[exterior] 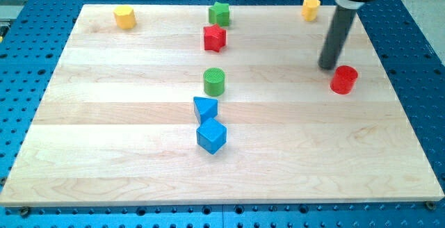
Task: Move the green circle to the right of the blue cube
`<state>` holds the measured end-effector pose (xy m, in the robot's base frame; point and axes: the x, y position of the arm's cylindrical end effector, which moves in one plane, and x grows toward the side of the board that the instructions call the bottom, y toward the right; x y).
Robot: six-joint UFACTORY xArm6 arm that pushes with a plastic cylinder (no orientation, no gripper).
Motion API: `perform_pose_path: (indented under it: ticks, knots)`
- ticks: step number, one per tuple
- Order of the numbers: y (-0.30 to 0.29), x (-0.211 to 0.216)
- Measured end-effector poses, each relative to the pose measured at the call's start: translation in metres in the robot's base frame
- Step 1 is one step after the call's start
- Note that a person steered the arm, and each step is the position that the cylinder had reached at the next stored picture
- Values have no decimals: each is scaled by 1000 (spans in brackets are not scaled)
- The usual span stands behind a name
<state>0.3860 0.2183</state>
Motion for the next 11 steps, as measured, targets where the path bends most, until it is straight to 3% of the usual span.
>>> perform_pose_path:
  ticks: [1,2,3,4,5,6,8,9,10,11]
  knots:
    - [-4,82]
    - [-17,57]
    - [-86,-12]
    - [-179,-33]
    - [-243,0]
    - [-248,25]
    - [-149,116]
    - [-187,84]
    - [-203,154]
    - [-138,195]
